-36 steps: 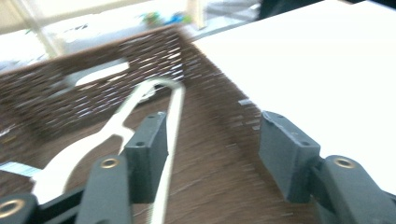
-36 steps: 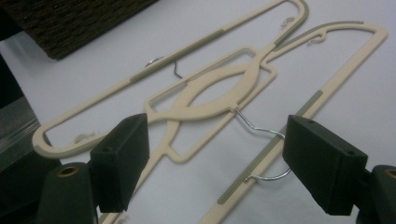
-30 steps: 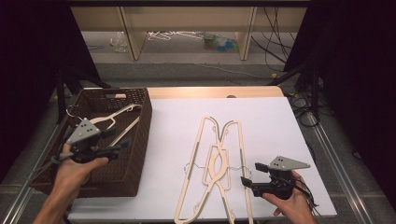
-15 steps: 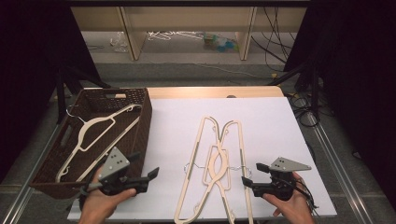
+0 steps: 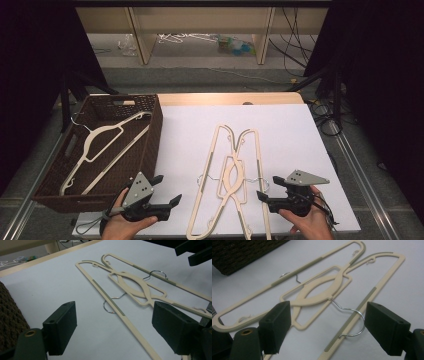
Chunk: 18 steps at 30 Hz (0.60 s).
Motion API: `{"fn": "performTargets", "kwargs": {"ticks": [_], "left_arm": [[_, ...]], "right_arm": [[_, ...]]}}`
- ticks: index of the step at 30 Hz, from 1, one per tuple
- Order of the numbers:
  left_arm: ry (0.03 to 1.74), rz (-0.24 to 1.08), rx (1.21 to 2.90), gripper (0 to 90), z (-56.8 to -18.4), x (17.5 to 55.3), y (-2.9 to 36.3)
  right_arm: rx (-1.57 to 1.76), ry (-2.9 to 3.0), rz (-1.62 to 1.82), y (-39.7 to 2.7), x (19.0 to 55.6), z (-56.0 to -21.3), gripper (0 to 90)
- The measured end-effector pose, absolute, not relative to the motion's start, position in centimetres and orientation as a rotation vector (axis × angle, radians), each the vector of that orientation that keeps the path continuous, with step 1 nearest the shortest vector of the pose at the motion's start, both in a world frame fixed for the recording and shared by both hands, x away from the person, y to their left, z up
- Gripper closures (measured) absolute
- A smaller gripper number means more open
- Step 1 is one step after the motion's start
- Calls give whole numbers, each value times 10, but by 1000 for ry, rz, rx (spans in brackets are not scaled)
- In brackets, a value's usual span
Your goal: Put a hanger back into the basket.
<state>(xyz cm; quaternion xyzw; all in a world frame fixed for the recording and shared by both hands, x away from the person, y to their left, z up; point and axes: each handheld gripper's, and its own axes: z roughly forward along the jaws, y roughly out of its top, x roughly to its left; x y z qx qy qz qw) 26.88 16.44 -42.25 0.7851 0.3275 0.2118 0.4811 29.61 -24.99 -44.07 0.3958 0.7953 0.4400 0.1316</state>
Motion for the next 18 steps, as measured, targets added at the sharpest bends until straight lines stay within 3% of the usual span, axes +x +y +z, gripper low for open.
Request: {"fn": "performTargets", "kwargs": {"ticks": [12, 16, 18], "left_arm": [[798, 508, 1956, 195, -433, 266, 162], [784, 507, 1971, 195, -435, 266, 161], [774, 511, 1976, 195, -434, 266, 161]], "right_arm": [[1191, 2327, 1130, -233, 313, -449, 238], [1180, 2313, 1057, -237, 332, -450, 270], [1157, 2360, 1071, -239, 345, -451, 349]]}}
